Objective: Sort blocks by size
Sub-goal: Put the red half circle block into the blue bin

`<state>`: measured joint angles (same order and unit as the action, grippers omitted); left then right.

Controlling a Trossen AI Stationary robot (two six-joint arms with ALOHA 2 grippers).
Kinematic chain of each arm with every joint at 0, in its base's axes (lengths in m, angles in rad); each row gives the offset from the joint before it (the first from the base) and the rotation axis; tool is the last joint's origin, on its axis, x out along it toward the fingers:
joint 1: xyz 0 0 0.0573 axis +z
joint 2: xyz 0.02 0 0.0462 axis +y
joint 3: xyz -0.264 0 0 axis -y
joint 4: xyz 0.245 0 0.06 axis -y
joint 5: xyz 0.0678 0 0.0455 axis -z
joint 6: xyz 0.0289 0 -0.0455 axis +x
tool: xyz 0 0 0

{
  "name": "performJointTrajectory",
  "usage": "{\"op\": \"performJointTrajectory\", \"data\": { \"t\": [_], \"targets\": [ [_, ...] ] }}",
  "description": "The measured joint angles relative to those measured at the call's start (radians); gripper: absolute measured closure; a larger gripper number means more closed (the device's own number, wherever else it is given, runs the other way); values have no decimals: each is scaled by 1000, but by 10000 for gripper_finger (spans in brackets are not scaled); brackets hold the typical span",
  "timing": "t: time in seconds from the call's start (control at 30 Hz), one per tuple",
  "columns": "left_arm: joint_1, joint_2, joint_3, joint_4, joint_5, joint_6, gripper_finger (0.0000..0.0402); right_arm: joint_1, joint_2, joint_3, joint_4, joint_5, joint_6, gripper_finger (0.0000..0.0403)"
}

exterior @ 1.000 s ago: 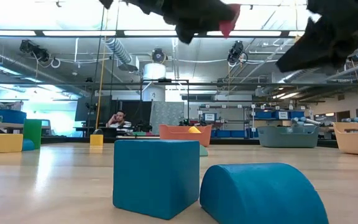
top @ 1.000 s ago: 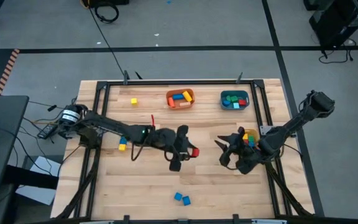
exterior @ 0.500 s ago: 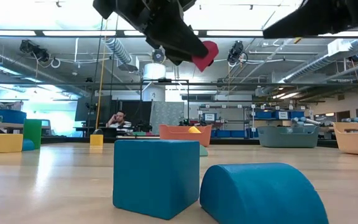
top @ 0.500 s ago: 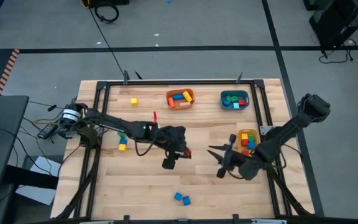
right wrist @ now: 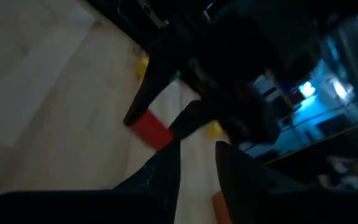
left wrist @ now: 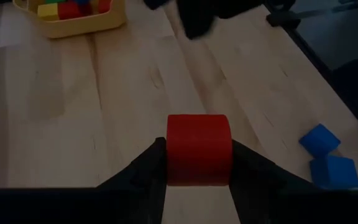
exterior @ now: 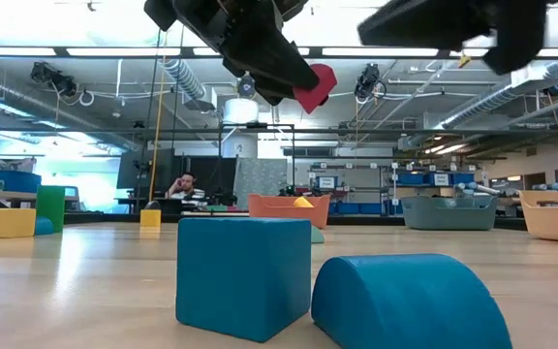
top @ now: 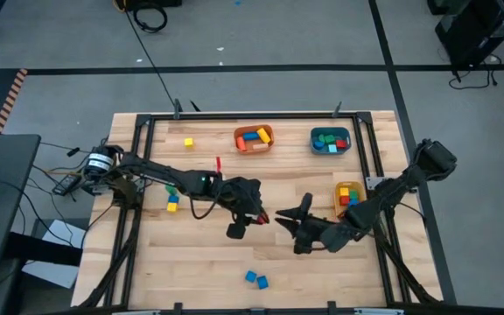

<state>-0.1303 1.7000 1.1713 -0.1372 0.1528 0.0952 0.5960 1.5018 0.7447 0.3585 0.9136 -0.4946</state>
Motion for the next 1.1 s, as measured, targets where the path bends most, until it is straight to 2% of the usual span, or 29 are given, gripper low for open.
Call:
{"op": "performJointTrajectory", "data": {
  "t": [0.13, 0.33, 0.5, 0.63, 0.8, 1.1],
  "targets": [
    [0, 0, 0, -8, 0, -1, 254, -28, 64, 116, -88, -23, -50, 259],
    [0, 0, 0, -48, 2, -24, 254, -47, 146, 295, -385, -100, 14, 221],
    [0, 0, 0, -69, 6, -28, 254, -73, 180, 366, -528, -239, 72, 202],
    [0, 0, 0, -57, 36, -24, 254, -92, 195, 367, -538, -278, 6, 201],
    [0, 0, 0, -56, 37, -25, 254, -107, 217, 367, -518, -273, -81, 203],
    [0, 0, 0, -17, 81, -23, 254, -147, 218, 366, -503, -313, -102, 215]
  ]
}}
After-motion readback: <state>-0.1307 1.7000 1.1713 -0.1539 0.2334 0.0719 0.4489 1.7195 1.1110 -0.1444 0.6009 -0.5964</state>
